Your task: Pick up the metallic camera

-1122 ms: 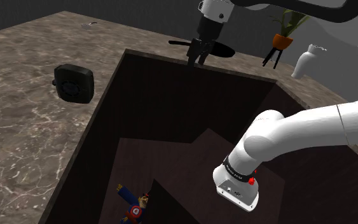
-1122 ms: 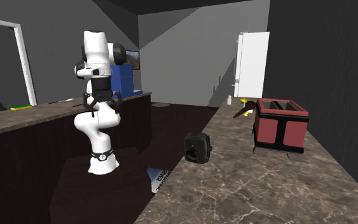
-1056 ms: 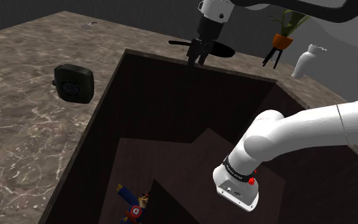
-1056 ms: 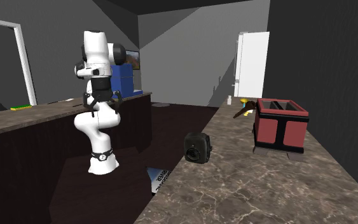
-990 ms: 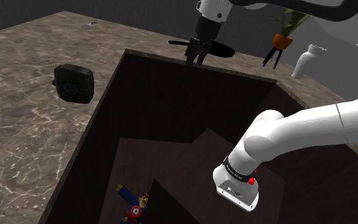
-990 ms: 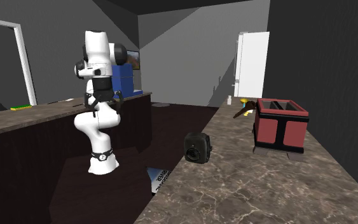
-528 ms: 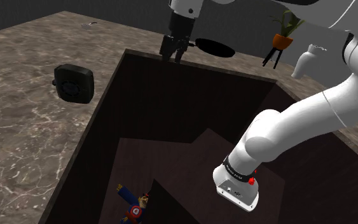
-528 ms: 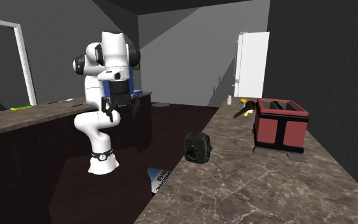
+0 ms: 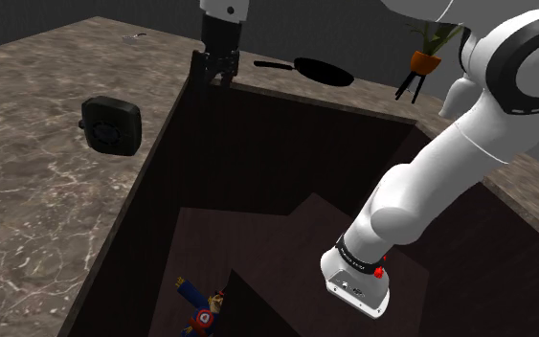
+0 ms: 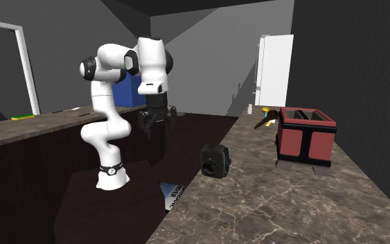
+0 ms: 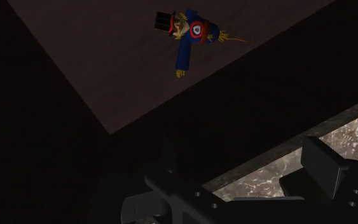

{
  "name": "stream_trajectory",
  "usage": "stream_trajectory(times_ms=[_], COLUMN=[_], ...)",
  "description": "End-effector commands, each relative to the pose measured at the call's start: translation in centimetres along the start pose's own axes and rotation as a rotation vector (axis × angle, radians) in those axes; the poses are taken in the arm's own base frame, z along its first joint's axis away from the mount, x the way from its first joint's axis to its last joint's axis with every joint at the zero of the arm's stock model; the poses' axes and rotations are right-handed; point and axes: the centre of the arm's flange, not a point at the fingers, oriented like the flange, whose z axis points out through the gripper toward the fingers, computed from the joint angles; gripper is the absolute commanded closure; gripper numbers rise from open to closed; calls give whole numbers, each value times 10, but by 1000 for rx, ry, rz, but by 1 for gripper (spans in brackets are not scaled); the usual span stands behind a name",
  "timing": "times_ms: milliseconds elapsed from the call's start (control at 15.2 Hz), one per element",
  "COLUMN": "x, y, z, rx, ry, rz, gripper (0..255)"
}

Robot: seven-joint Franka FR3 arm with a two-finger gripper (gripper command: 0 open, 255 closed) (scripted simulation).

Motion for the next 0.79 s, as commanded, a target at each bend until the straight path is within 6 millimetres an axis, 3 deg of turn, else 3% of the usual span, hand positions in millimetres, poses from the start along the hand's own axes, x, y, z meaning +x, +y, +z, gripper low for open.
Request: stream_trajectory(times_ms=[0, 726], x=[22, 131], y=[-14, -111], z=[5, 32], rx=[7, 43], ry=[-9, -63], rz=[-25, -158], gripper=[0, 0])
